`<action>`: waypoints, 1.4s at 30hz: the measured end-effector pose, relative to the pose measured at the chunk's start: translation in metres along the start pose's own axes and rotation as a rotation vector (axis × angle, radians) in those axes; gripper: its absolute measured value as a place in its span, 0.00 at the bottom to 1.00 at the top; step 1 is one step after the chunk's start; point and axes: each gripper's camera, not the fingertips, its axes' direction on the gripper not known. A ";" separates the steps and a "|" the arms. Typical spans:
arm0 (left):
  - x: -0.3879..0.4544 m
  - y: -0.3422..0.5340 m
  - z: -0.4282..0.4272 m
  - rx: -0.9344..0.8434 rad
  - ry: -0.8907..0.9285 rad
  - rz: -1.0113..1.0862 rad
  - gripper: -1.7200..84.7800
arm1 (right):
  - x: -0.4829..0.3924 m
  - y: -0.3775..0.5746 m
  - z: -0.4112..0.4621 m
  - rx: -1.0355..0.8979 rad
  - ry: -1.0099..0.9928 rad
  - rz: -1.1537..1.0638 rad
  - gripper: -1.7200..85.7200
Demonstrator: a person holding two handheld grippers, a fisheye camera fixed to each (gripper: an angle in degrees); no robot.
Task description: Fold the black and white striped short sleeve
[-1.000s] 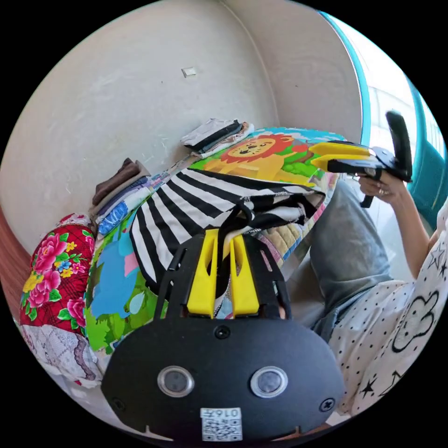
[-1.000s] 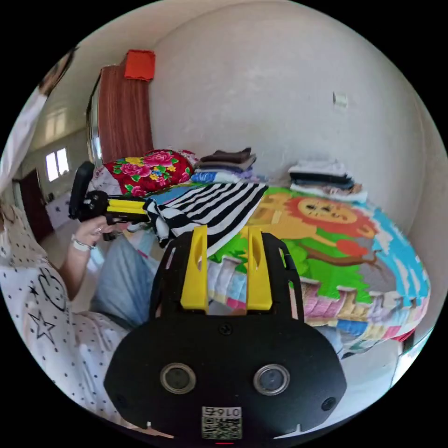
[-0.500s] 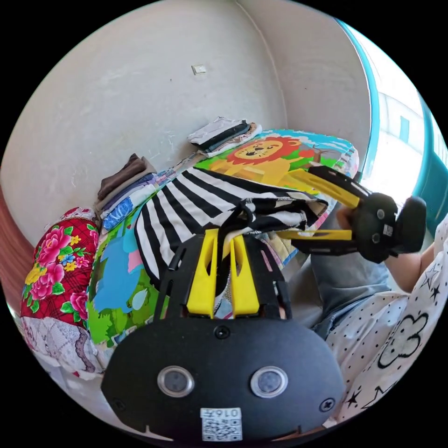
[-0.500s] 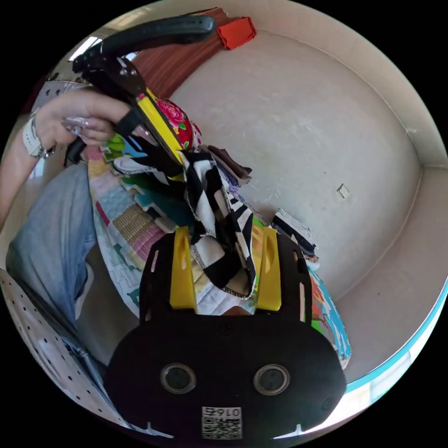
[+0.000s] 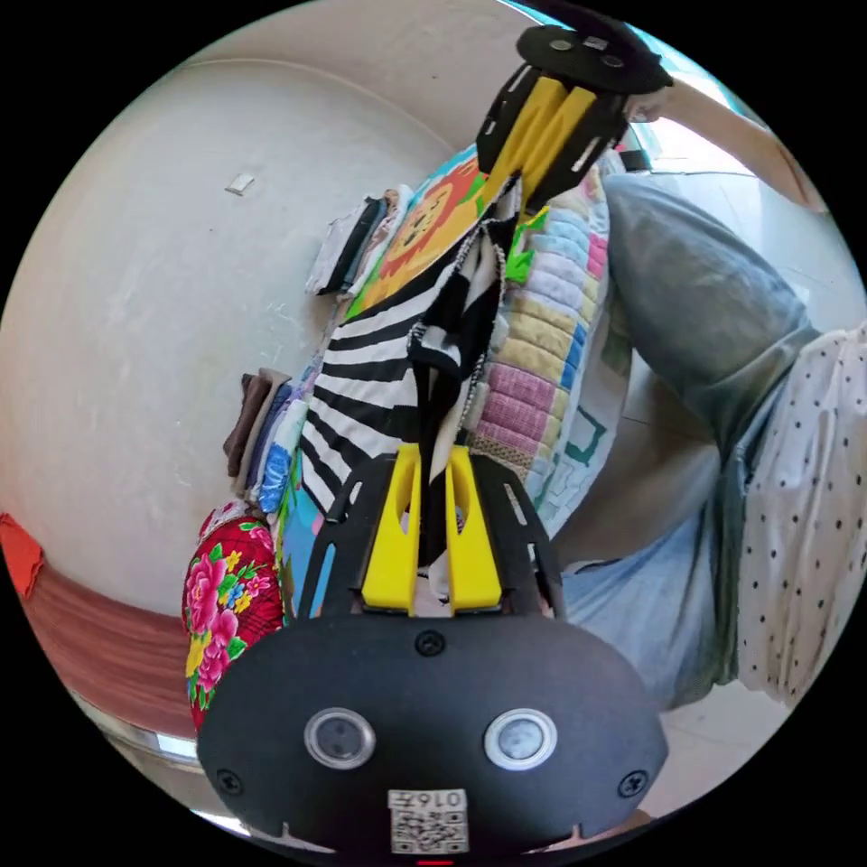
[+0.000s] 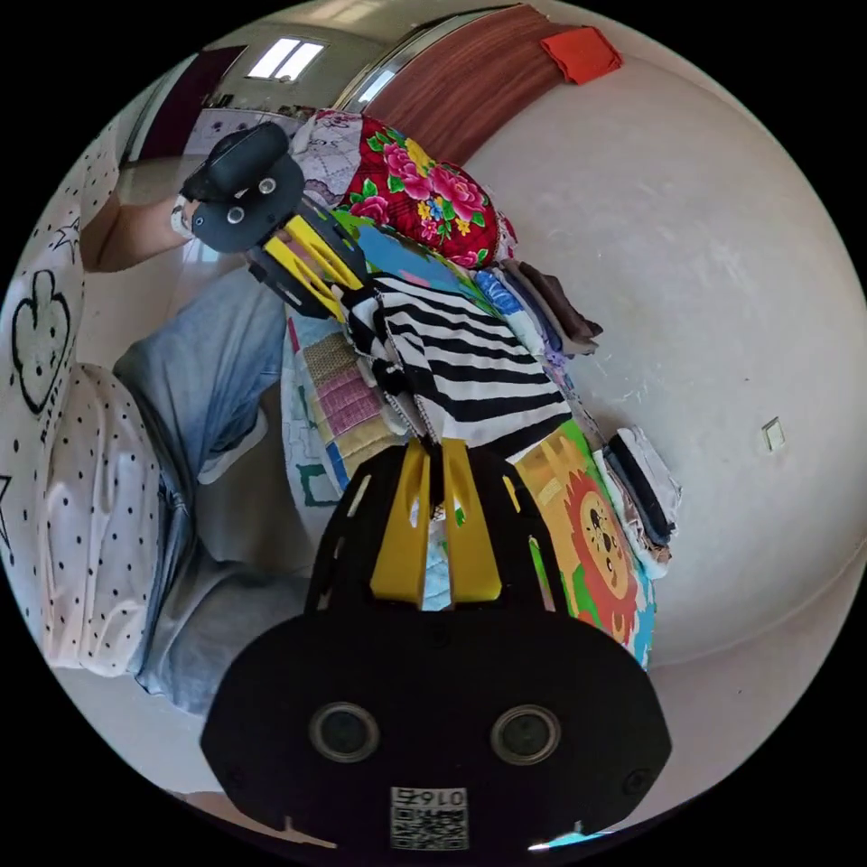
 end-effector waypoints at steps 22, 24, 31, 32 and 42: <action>-0.285 -0.124 0.031 -0.054 0.568 0.223 0.07 | 0.403 -0.170 0.008 -0.211 -0.565 -0.263 0.03; -0.321 -0.144 0.084 -0.154 0.599 0.231 0.07 | 0.446 -0.189 0.051 -0.271 -0.590 -0.221 0.03; -0.381 -0.156 0.254 -0.391 0.761 -0.029 0.06 | 0.550 -0.213 0.264 -0.539 -0.734 0.079 0.03; -0.386 -0.154 0.270 -0.398 0.758 -0.039 0.06 | 0.556 -0.212 0.289 -0.574 -0.730 0.122 0.03; -0.441 -0.129 0.312 -0.419 0.652 -0.212 0.09 | 0.566 -0.202 0.354 -0.738 -0.576 0.175 0.07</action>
